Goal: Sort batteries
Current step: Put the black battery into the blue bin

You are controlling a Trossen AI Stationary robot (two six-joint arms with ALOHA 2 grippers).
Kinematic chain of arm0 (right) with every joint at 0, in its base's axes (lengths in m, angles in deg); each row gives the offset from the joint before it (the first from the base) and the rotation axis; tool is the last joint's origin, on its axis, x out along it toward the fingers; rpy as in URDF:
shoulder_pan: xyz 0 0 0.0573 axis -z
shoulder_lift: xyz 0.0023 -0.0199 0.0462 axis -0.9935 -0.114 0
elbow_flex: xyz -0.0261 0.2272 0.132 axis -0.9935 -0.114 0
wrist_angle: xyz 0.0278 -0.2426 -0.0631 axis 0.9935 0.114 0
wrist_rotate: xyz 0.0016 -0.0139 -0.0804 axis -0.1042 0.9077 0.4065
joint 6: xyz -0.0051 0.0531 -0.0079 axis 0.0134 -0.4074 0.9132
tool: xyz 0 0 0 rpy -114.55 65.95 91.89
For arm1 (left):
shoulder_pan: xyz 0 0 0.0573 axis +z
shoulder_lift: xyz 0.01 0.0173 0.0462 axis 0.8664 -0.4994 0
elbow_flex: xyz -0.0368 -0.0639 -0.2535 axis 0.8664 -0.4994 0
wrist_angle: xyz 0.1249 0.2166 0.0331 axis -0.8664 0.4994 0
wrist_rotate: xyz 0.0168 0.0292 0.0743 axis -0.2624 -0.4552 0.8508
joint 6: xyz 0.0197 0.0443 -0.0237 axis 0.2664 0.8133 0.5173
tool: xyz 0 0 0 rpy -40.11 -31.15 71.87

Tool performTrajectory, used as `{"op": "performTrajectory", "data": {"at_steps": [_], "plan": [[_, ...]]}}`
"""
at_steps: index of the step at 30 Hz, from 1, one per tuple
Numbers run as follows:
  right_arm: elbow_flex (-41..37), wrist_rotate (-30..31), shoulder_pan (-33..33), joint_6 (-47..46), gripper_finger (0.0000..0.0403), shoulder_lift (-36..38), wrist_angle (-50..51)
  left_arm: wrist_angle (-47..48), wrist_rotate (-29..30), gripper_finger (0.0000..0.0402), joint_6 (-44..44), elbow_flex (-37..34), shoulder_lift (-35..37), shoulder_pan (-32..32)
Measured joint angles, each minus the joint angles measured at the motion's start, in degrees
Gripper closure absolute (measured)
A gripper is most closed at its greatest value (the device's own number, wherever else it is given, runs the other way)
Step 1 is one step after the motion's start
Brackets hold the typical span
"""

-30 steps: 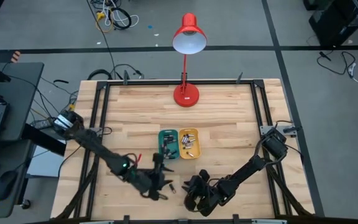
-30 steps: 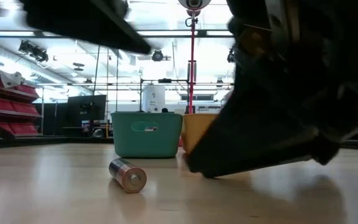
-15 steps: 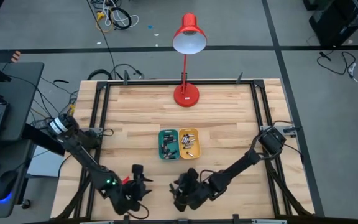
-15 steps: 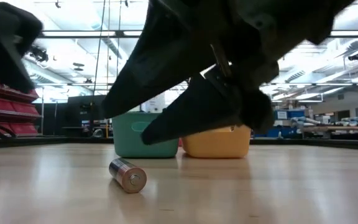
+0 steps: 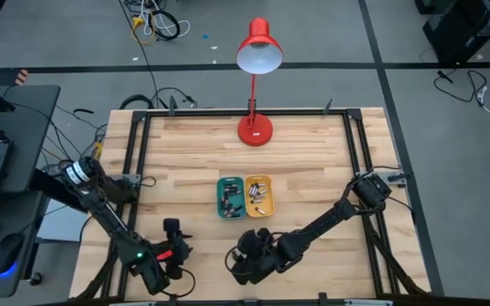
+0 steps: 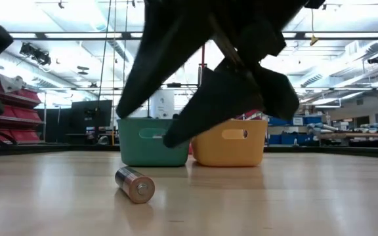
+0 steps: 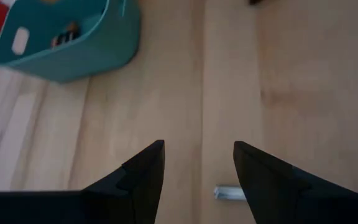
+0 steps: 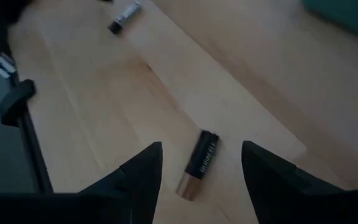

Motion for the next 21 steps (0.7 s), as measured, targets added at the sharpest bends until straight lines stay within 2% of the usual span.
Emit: {"op": "performTrajectory", "data": {"at_steps": [5, 11, 17, 21], "plan": [[0.0, -0.76, 0.01, -2.82, 0.02, 0.0, 4.28, 2.29, -2.32, 0.0195, -2.66, 0.0, 0.0, -1.42], [0.0, -1.81, 0.23, -6.9, 0.0202, -0.04, 5.6, 0.69, -8.86, 0.0195, -2.55, 0.0, 0.0, -1.64], [0.0, -2.21, 0.47, -7.77, 0.0202, -0.04, 5.4, 0.65, -8.19, 0.0195, -1.16, 0.0, 0.0, -1.48], [0.96, -2.71, 1.44, -3.19, 0.0202, -0.08, 7.81, 0.52, -6.79, 0.0195, -0.68, 0.0, 0.0, -0.49]]}}
